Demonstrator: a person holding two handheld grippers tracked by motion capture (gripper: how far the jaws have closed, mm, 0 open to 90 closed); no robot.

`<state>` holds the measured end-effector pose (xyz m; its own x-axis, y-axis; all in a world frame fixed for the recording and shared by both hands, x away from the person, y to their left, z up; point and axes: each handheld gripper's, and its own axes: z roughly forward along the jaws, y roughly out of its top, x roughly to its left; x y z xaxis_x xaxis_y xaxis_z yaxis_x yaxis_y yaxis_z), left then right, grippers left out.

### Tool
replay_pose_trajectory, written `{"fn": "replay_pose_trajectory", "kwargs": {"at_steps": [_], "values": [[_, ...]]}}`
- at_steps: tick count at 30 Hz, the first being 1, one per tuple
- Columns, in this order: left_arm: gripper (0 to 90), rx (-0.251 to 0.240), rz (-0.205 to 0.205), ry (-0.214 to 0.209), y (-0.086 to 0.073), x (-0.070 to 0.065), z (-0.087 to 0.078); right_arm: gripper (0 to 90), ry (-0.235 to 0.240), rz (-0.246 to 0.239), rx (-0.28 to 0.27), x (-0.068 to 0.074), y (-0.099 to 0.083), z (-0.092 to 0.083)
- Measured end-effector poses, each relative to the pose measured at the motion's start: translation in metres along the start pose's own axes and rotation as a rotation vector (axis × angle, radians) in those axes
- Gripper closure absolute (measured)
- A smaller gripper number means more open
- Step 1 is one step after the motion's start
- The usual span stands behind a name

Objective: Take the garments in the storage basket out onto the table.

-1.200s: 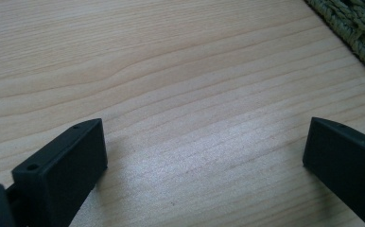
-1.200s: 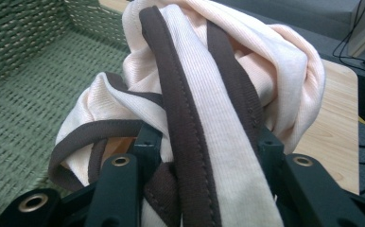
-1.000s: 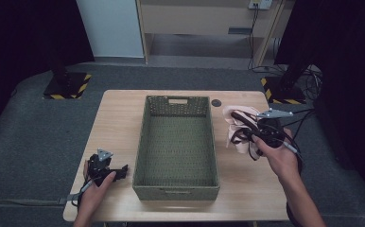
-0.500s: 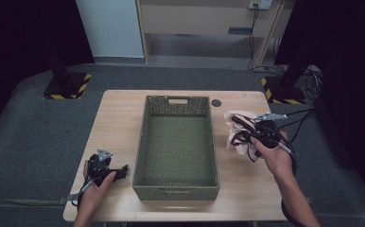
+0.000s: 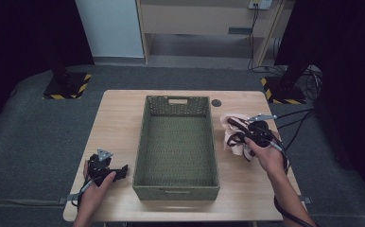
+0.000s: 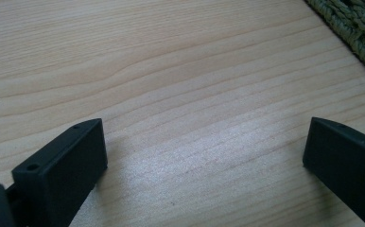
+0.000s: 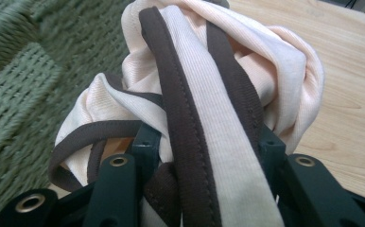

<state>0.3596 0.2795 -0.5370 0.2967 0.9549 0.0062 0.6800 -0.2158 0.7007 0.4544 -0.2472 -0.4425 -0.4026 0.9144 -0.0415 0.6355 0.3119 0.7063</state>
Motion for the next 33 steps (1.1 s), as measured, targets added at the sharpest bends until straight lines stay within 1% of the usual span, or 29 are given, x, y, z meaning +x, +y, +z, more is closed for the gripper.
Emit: {"fn": "replay_pose_trajectory", "kwargs": {"at_steps": [2, 5, 10, 22, 29, 33], "values": [[0.0, 0.0, 0.0, 0.0, 0.0, 0.0, 0.0, 56.2, -0.004, 0.005, 0.004, 0.0, -0.001, 0.005], [0.0, 0.001, 0.001, 0.0, 0.0, 0.0, 0.0, 56.2, -0.011, -0.001, 0.002, 0.0, -0.001, 0.012], [0.0, 0.0, 0.001, 0.0, 0.0, 0.0, 0.0, 55.7, -0.019, -0.001, 0.007, 0.0, -0.002, 0.019], [0.0, 0.0, 0.001, 0.0, 0.0, 0.0, 0.0, 54.1, -0.021, 0.01, 0.042, -0.003, -0.011, 0.032], [0.0, 0.0, 0.0, 0.0, 0.0, 0.0, 0.0, 53.3, -0.024, 0.02, 0.052, -0.007, -0.014, 0.036], [0.0, 0.0, 0.0, 0.0, 0.0, 0.0, 0.0, 52.9, -0.029, 0.015, 0.067, -0.007, -0.016, 0.039]]}}
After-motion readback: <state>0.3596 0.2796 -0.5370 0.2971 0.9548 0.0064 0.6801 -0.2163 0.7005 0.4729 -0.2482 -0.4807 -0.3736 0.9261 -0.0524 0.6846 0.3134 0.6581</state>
